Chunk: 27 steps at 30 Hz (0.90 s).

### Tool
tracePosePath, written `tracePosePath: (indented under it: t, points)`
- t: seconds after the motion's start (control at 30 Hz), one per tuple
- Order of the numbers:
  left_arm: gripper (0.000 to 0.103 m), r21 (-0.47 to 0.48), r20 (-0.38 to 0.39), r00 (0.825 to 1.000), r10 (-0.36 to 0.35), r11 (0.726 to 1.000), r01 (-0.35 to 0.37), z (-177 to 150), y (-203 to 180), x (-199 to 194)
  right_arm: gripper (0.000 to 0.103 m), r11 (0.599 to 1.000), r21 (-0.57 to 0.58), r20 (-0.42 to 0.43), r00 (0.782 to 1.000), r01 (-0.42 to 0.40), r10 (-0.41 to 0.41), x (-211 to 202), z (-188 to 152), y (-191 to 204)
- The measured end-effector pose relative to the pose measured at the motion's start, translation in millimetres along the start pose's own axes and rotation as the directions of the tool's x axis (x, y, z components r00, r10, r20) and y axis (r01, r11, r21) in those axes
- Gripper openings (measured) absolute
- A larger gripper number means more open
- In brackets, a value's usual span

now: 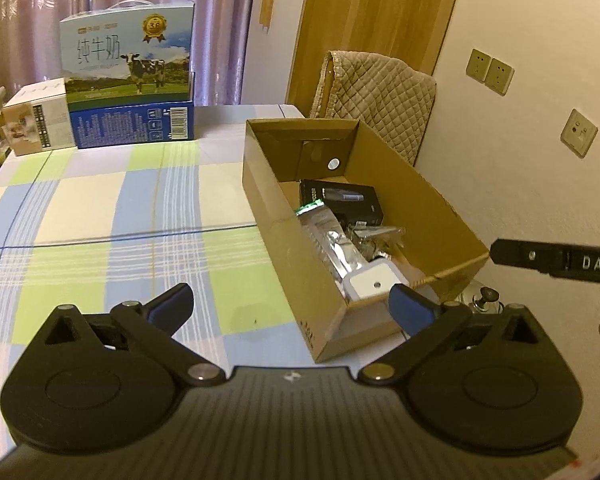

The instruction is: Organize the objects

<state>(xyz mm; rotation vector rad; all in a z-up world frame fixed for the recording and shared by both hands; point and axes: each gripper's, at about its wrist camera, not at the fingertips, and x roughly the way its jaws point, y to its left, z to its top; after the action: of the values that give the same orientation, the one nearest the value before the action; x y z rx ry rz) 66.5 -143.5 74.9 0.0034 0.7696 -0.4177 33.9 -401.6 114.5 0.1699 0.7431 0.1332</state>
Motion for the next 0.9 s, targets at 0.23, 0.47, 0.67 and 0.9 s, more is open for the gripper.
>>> tracePosePath:
  t: [0.23,0.47,0.67,0.9]
  points:
    - [0.102,-0.017,-0.022,1.000,0.017,1.000,-0.018,-16.1,-3.9,-23.6,0.069,0.999,-0.033,-0.009,1.000,0.010,-0.010,-20.7,-18.4,12.0]
    - [0.102,-0.018,-0.004,0.999,0.035,0.999,-0.035,-31.0,-12.2,-46.6,0.069,0.998,-0.056,-0.017,1.000,0.018,-0.019,-34.3,-33.9,18.9]
    - [0.102,-0.049,-0.013,1.000,-0.009,0.999,0.009,-42.5,-18.5,-55.9,0.069,0.998,-0.062,-0.031,0.999,0.007,-0.009,-39.1,-43.2,22.8]
    - [0.102,-0.018,-0.011,1.000,0.004,1.000,-0.004,-49.1,-27.9,-56.9,0.069,0.996,-0.087,-0.043,0.999,0.004,-0.008,-43.7,-52.2,27.4]
